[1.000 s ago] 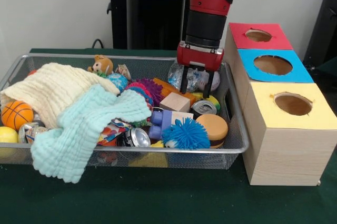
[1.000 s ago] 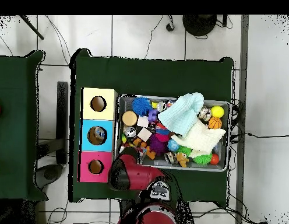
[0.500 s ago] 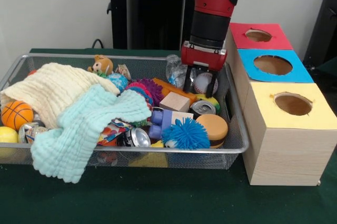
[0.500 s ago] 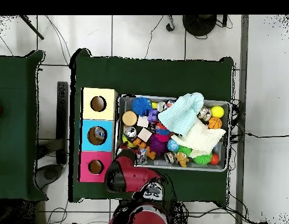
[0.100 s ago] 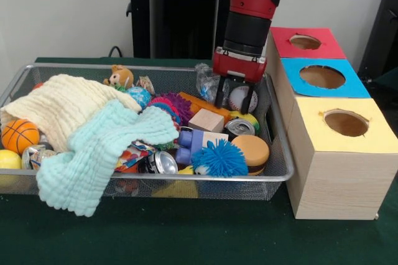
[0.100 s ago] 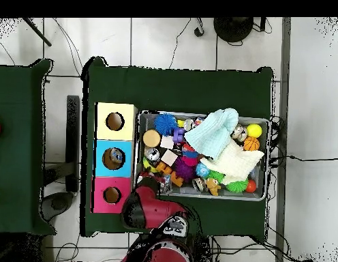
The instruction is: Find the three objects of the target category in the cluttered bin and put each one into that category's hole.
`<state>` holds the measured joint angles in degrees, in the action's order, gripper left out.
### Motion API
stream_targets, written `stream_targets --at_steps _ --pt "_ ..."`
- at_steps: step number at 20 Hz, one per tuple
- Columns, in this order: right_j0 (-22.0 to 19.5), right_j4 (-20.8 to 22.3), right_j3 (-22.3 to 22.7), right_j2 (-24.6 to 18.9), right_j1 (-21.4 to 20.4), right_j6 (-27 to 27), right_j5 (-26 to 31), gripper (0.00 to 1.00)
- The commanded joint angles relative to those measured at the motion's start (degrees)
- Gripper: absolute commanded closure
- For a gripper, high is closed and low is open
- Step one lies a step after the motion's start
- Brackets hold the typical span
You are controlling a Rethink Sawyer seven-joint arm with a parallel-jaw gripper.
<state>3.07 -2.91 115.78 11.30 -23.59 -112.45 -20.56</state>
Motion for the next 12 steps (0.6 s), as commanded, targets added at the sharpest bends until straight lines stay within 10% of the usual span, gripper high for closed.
stream_targets --at_steps 1,12 --pt "-1.9 -1.2 3.8 -1.8 -0.9 -11.9 1.3 0.00" --pt "-7.1 3.2 5.7 -3.1 -12.5 -6.2 10.9 0.00"
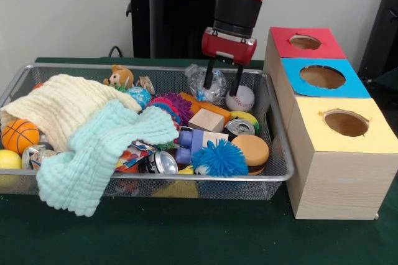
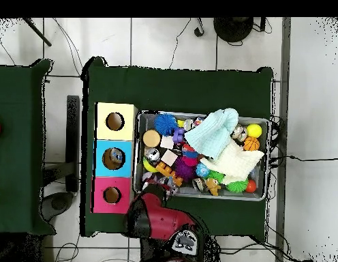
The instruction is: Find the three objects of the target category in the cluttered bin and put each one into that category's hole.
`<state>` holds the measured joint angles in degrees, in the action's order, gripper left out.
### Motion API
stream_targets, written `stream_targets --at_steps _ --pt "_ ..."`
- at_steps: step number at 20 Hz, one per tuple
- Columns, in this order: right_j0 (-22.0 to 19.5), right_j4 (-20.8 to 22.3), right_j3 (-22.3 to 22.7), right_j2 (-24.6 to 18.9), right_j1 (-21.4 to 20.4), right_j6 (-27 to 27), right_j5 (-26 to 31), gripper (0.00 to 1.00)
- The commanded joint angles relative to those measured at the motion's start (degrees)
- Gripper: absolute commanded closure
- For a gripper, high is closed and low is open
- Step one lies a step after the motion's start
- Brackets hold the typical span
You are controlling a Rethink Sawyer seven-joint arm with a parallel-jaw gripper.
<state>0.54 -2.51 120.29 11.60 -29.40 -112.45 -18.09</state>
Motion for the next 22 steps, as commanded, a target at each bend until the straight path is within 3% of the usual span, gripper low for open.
stream_targets --at_steps 1,5,11,22 --pt "-4.9 3.0 1.1 -3.5 -7.6 -5.7 9.5 0.00" --pt "-7.1 4.6 0.9 -3.8 -10.6 -4.4 12.6 0.00" --pt "-8.9 6.6 0.0 -4.2 -11.0 -4.0 13.4 0.00" --pt "-9.0 8.3 -1.1 -4.8 -5.2 -6.3 7.3 0.00"
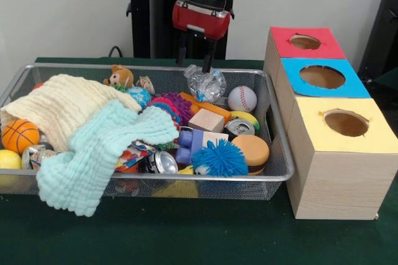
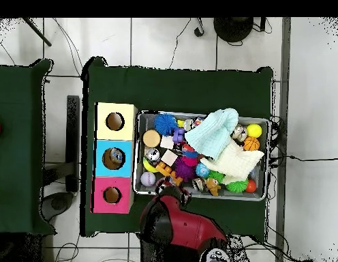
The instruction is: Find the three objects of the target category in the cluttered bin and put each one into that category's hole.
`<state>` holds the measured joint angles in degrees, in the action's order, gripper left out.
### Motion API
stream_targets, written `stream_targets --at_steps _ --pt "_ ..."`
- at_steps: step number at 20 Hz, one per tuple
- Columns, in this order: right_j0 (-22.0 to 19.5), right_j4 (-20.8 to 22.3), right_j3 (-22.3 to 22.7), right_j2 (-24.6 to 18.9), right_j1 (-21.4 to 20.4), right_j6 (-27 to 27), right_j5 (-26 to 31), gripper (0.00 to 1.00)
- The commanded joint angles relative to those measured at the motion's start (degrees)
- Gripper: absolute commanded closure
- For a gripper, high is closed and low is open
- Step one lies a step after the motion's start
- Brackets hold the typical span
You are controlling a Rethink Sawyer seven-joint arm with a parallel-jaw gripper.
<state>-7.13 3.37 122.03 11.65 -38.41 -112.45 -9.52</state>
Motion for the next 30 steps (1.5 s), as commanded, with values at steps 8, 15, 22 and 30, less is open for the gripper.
stream_targets --at_steps 8,15,22,30 --pt "-2.6 3.9 -3.9 -6.3 6.9 -7.3 -4.3 0.00" --pt "-4.5 5.9 -6.3 -6.8 11.9 -7.2 -7.8 0.00" --pt "-6.6 8.4 -5.7 -9.7 12.9 -6.3 -8.0 0.00" --pt "-13.8 15.5 -4.6 -17.4 13.0 -4.5 -4.0 0.00"
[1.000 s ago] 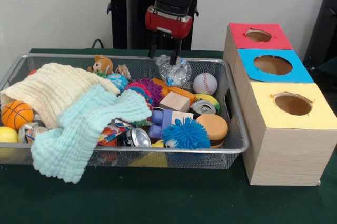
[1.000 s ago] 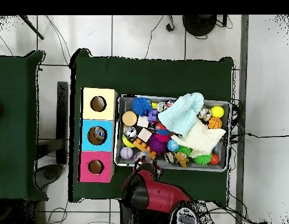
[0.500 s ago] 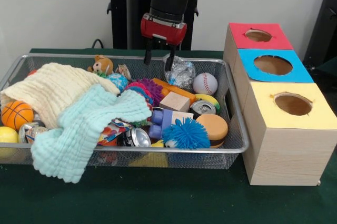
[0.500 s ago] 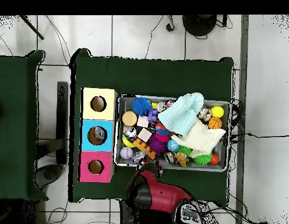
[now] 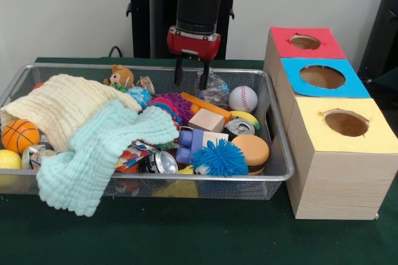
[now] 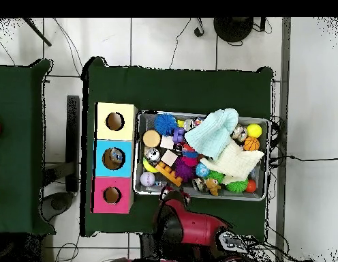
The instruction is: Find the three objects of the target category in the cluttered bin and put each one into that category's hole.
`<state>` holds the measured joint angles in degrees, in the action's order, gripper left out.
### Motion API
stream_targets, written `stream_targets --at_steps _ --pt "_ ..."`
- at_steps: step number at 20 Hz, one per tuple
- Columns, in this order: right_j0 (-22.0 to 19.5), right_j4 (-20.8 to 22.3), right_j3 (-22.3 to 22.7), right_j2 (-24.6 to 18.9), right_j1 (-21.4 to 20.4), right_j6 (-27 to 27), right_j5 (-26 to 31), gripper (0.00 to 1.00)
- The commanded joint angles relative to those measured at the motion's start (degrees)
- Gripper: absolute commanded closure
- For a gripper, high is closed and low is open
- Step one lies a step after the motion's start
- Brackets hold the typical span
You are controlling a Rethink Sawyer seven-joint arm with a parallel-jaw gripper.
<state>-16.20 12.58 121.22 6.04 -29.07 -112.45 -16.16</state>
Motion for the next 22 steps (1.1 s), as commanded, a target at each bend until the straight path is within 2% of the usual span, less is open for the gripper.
stream_targets --at_steps 1,5,10,18,22 --pt "-5.2 6.8 -3.8 -12.2 3.5 -4.2 3.0 0.00" --pt "-7.4 8.6 -3.5 -14.4 2.4 -3.6 5.1 0.00" --pt "-7.6 9.0 -2.5 -14.5 1.3 -4.4 5.4 0.00" --pt "-6.2 6.0 -2.3 -13.9 0.1 -6.4 5.7 0.00" --pt "-7.2 5.4 -1.6 -16.1 -0.9 -6.6 8.2 0.00"
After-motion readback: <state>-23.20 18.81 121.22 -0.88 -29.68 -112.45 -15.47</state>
